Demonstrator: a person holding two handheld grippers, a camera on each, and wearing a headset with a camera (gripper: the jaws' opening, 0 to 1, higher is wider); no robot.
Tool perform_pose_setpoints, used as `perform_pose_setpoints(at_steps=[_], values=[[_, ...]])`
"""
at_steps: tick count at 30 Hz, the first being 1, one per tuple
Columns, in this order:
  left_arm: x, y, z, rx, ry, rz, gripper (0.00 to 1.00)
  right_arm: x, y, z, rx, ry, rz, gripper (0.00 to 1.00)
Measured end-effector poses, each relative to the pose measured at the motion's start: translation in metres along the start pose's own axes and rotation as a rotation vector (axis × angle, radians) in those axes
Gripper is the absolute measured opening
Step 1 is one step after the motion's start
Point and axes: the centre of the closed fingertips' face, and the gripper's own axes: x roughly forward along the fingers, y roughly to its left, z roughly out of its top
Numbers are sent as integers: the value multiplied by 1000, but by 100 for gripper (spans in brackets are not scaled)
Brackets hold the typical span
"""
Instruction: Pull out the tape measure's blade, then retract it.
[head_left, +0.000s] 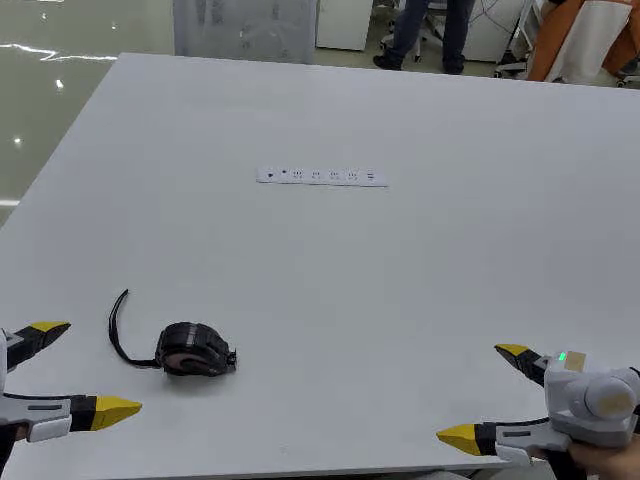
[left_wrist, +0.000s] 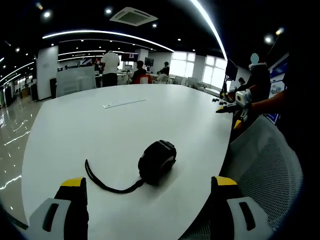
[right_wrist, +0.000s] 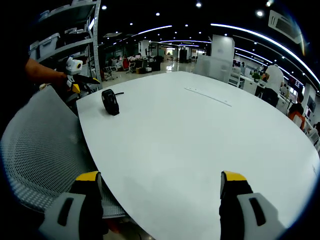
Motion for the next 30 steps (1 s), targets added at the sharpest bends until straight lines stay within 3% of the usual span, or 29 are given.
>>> perform_pose_setpoints(at_steps=[4,6,8,12,18,22,30], values=[[3,-1,4,37,14,-19,100,-1,-2,7,-11,-7,0,100],[7,-2,3,73,43,-37,100,1,-2,12,-13,-16,8,100],[12,-3,1,147,92,-61,100,5,-1,18,-35,-21,18,100],[21,-7,8,194,117,-103,100,13,4,28,-50,-31,40,100],[38,-14,16,313,186,-185,99,28,11,43,-86,-38,86,100],[48,-19,18,399,242,-238,97,35,15,53,-104,-46,116,100],[65,-23,22,500,326,-302,95,48,24,69,-159,-54,164,100]])
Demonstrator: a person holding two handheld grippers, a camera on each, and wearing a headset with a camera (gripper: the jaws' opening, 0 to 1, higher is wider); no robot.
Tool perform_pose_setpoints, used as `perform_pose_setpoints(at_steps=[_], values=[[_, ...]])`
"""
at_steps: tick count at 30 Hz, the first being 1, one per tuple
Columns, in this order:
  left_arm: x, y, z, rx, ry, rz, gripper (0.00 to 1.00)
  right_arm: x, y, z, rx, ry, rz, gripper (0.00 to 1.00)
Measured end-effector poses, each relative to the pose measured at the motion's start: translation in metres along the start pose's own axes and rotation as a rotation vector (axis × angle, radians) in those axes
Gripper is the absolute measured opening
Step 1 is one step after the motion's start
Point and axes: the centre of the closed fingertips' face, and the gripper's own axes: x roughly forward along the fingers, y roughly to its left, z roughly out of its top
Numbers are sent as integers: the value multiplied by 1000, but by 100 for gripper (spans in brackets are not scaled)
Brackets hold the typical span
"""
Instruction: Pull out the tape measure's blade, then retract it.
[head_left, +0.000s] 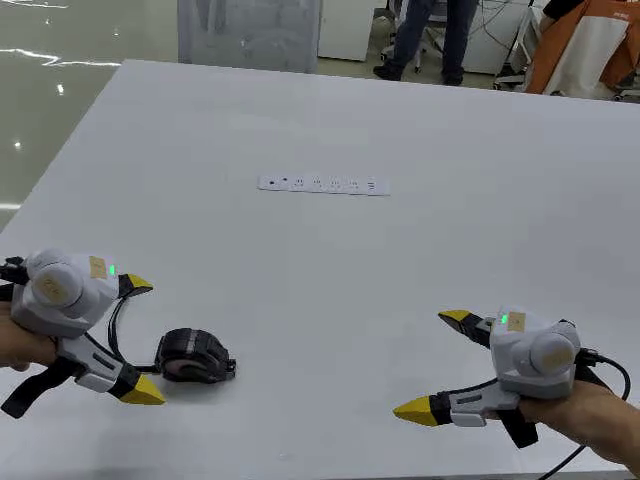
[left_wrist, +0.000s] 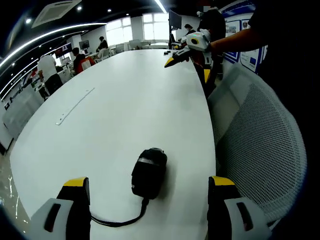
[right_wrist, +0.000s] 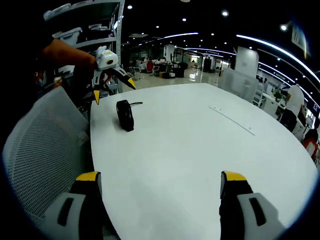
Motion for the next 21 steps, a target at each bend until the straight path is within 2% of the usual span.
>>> perform_pose_setpoints(at_steps=[8,10,12,14,17,21], values=[[19,-1,-2,75,96,-57,90,22,10,2,-39,24,79,100],[22,-2,-3,95,126,-69,84,29,13,4,-48,31,93,100],[27,-5,-4,94,148,-90,79,37,18,8,-56,28,117,100],[32,-8,-5,80,159,-110,78,45,22,13,-69,26,132,100],[37,-12,-10,108,195,-128,74,58,30,21,-82,23,160,100],[45,-13,-11,113,213,-140,69,76,39,30,-100,23,200,100]])
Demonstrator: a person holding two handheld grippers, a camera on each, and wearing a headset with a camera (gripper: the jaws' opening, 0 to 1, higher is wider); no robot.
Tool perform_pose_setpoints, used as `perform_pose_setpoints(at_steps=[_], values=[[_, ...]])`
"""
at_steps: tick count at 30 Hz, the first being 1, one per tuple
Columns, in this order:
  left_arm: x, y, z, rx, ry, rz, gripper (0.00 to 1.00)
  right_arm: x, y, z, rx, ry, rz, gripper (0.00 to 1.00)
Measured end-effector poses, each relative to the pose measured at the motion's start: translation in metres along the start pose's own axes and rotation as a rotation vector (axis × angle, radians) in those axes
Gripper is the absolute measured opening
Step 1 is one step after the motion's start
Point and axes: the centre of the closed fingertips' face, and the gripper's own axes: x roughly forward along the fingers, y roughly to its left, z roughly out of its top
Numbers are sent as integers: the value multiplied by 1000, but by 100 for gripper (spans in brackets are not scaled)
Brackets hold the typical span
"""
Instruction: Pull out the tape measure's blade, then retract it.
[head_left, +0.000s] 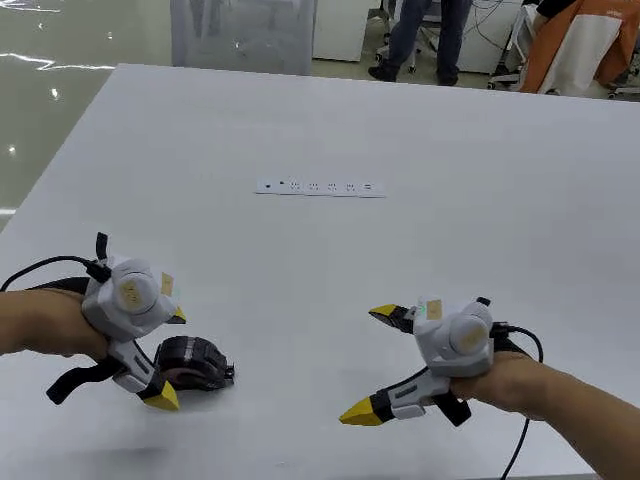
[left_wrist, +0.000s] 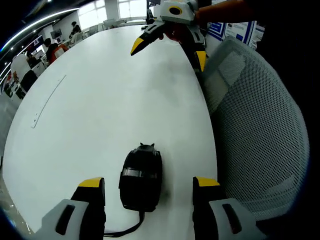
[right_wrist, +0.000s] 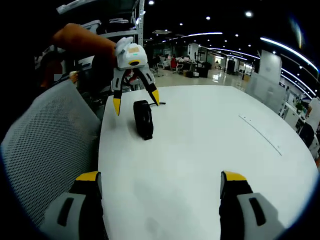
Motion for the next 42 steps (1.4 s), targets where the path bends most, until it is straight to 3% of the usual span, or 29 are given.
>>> perform_pose_setpoints(at_steps=[3,8,11,13,17,24,27,31,35,42], values=[[5,2,1,16,23,13,56,12,7,5,24,6,63,96],[11,2,5,37,42,4,43,29,7,13,-23,27,78,93],[13,17,2,83,77,79,32,40,5,19,-36,27,91,90],[16,13,3,59,90,47,32,49,10,16,-77,85,145,85],[15,13,1,92,127,45,31,70,9,21,-108,107,157,82],[13,18,0,63,97,30,31,98,14,34,-82,89,153,75],[15,14,0,61,100,26,31,108,20,31,-69,106,175,71],[16,13,-1,73,118,26,32,120,24,30,-87,121,192,66],[16,16,-2,73,107,20,32,132,27,35,-96,110,199,62],[19,16,-2,67,125,10,32,147,32,28,-150,139,226,44]])
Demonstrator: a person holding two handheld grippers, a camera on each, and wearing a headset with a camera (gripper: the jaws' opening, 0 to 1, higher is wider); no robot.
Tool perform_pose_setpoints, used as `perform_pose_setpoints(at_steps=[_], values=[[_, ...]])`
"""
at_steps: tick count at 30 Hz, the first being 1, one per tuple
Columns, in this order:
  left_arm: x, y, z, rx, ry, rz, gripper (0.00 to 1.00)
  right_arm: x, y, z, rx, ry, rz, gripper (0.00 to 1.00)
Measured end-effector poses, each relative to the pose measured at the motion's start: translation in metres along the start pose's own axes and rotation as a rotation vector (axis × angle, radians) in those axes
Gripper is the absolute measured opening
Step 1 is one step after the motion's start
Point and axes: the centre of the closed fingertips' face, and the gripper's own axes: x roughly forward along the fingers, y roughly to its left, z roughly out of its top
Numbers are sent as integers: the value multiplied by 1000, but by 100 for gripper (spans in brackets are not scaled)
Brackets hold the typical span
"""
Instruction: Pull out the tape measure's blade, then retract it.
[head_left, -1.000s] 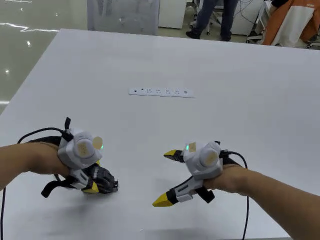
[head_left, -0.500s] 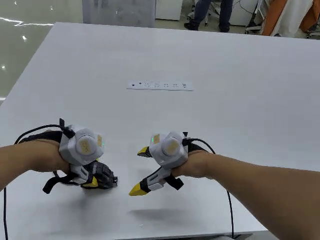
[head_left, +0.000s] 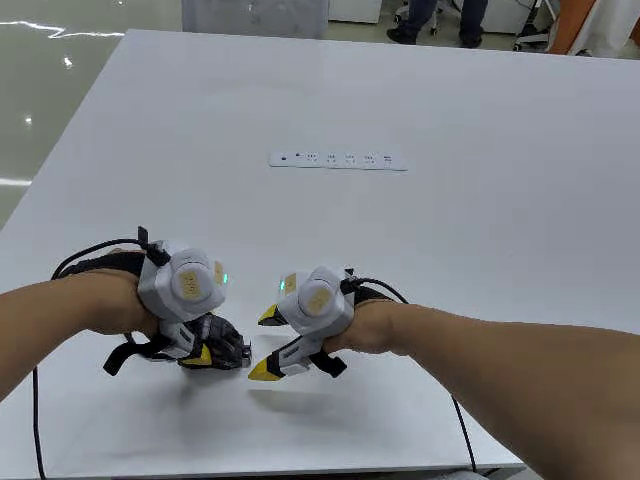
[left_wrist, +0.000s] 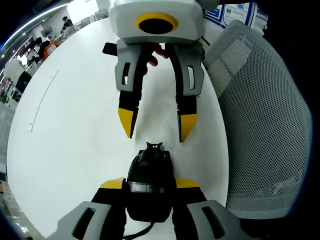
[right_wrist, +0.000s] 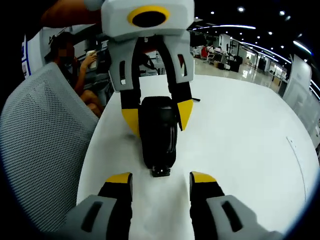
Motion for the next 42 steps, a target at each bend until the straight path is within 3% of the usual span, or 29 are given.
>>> perform_pose_setpoints(at_steps=[4,7,10,15,18,25,29,42], values=[[1,0,0,8,12,-1,32,7,1,-4,-24,16,11,37],[0,-1,0,7,11,1,32,11,0,1,-35,10,5,25],[0,0,0,4,8,0,32,15,1,6,-36,0,3,21],[1,0,0,1,15,-13,32,18,-2,-5,-49,52,-10,15],[1,0,-1,2,23,-14,33,17,-2,-3,-13,38,7,15],[2,-2,-1,25,26,-24,32,13,2,-5,-45,6,20,12],[2,-1,-1,12,25,-19,32,13,-1,-5,-7,-7,12,12],[2,1,0,-29,16,-12,33,8,-4,-12,27,18,13,14]])
